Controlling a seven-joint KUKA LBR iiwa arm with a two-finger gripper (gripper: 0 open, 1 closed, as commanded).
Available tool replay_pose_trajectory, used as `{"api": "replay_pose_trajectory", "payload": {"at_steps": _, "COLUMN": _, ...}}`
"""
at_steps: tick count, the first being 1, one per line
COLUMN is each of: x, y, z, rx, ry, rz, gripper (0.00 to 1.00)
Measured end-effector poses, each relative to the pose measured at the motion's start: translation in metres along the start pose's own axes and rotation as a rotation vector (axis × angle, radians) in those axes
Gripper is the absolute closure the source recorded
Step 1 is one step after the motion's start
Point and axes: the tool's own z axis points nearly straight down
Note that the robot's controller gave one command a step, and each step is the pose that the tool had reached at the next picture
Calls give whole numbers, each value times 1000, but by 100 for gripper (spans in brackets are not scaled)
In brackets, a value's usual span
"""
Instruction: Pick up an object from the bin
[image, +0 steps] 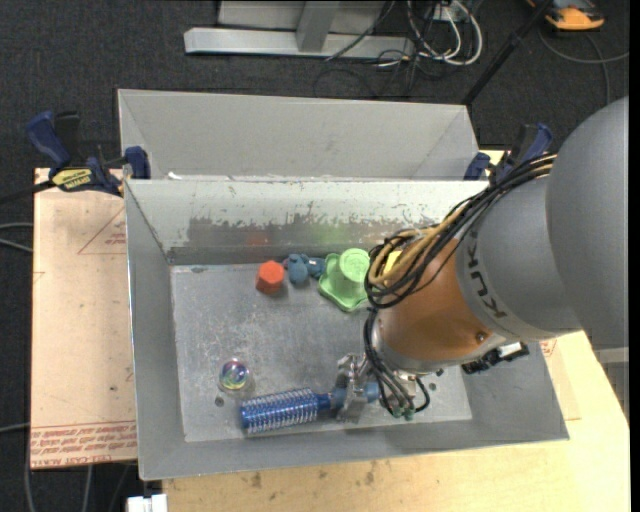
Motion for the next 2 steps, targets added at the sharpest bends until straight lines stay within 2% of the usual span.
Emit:
{"api": "replay_pose_trajectory", "payload": {"at_steps": 1, "x": -6, "y": -13, "z": -121, "rx": -1, "ry": -7, "rz": -51, "gripper": 100}}
{"api": "replay_pose_trajectory", "payload": {"at_steps": 2, "x": -23, "y": -15, "z": -154, "rx": -1, "ry": -5, "rz": -43, "gripper": 100}}
